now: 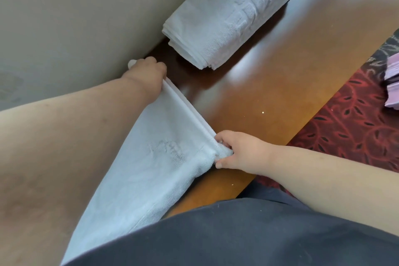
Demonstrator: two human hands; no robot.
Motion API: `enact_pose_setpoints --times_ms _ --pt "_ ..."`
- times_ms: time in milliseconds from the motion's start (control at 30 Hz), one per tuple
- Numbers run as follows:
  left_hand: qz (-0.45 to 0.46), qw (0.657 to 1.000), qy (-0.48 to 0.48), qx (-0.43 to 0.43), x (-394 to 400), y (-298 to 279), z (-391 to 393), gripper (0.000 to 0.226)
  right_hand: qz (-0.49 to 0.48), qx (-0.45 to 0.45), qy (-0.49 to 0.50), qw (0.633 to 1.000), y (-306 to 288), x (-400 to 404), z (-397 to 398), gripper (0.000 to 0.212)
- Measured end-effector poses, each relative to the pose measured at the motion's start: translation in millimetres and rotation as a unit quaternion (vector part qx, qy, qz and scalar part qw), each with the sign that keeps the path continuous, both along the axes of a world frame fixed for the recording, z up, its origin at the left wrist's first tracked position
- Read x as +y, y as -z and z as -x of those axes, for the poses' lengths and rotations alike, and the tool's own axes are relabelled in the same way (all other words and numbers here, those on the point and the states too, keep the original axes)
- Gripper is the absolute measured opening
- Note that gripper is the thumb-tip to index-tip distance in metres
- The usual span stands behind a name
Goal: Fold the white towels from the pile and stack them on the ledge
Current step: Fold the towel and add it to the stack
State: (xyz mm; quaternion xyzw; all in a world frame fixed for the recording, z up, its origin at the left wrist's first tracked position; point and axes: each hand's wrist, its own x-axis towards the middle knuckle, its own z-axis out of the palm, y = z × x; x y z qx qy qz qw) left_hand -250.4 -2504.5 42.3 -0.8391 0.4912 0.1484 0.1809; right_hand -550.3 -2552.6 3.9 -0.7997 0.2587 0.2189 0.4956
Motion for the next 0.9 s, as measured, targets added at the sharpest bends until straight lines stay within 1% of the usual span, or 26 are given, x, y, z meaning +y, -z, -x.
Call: enact_pose_setpoints --times_ms 67,100,167,200,233,267,300,333,367,400,433,467,500,533,600,633,667,700,733,767,800,867,900 --pt "0.035 0.997 -0.053 0.054 0.3 5.2 0.2 0.046 0.005 0.002 -0.013 1.000 0.5 0.2 -1.1 0.037" --pt "0.041 0.993 -0.064 0.087 1.3 6.9 2.4 0.054 -0.003 0.001 -0.006 1.000 0.6 -0.1 0.7 0.031" --pt "0.019 0.988 -0.060 0.142 6.3 8.0 7.7 0.069 -0.034 -0.002 0.030 0.999 1.0 -1.1 6.9 0.021" --pt "-0.003 0.986 -0.065 0.151 10.3 6.6 10.9 0.075 -0.051 -0.001 0.050 0.997 0.2 -1.7 9.9 0.020" --pt "-0.014 0.988 -0.066 0.139 15.1 4.9 12.2 0.078 -0.065 0.001 0.063 0.996 -0.7 -3.1 12.2 0.024" --pt "-0.008 0.993 -0.055 0.099 20.3 2.5 16.3 0.076 -0.078 0.005 0.072 0.994 -1.7 -4.5 13.3 0.028" --pt "0.006 0.998 -0.039 0.039 25.9 0.2 22.3 0.070 -0.096 0.011 0.082 0.992 -2.1 -5.9 13.8 0.030" --pt "0.040 0.999 -0.029 0.004 33.4 -6.1 33.4 0.062 -0.112 0.020 0.093 0.989 -2.1 -6.8 14.3 0.031" --pt "0.104 0.993 -0.052 0.019 41.3 -9.5 47.2 0.054 -0.122 0.028 0.102 0.987 -1.5 -7.2 14.7 0.031" --pt "0.162 0.980 -0.092 0.070 49.7 -12.1 64.1 0.045 -0.122 0.033 0.110 0.986 -1.9 -6.8 14.0 0.032" --pt "0.187 0.968 -0.125 0.115 59.1 -13.7 83.9 0.036 -0.115 0.034 0.113 0.986 -2.8 -7.0 12.3 0.033" --pt "0.179 0.963 -0.142 0.146 67.8 -15.1 105.2 0.028 -0.104 0.036 0.112 0.988 -4.4 -7.9 9.6 0.034" --pt "0.153 0.962 -0.144 0.175 79.3 -13.6 125.6 0.025 -0.092 0.040 0.103 0.990 -5.6 -9.9 5.6 0.035" --pt "0.126 0.956 -0.152 0.219 90.2 -11.0 145.3 0.031 -0.075 0.046 0.080 0.993 -7.3 -12.7 0.9 0.036" --pt "0.006 0.957 -0.129 0.261 111.1 -4.5 172.9 0.062 -0.038 0.061 0.022 0.997 -11.0 -19.0 -9.3 0.040" --pt "-0.055 0.959 -0.113 0.253 118.7 -1.2 181.6 0.074 -0.030 0.067 0.005 0.997 -12.8 -21.6 -14.1 0.040" --pt "-0.099 0.960 -0.105 0.240 124.0 -1.0 187.3 0.080 -0.030 0.071 -0.008 0.997 -14.5 -23.0 -17.5 0.038" --pt "-0.117 0.959 -0.110 0.231 126.9 -2.7 189.6 0.082 -0.028 0.070 -0.027 0.997 -15.6 -22.9 -20.0 0.032" --pt "-0.111 0.960 -0.123 0.228 126.3 -6.2 190.5 0.081 -0.021 0.059 -0.050 0.997 -17.1 -21.5 -20.9 0.026" --pt "-0.081 0.963 -0.136 0.220 124.5 -8.5 191.6 0.076 -0.008 0.041 -0.065 0.997 -18.0 -20.2 -20.1 0.021" --pt "-0.040 0.968 -0.142 0.202 121.5 -11.5 193.1 0.068 0.006 0.020 -0.058 0.998 -17.1 -18.6 -17.3 0.017" --pt "0.036 0.978 -0.138 0.150 114.8 -13.9 198.0 0.052 0.046 -0.028 0.021 0.998 -14.7 -16.5 -7.2 0.006" --pt "0.056 0.978 -0.145 0.141 113.3 -13.1 201.6 0.046 0.069 -0.048 0.052 0.995 -13.0 -16.0 -1.8 0.002"
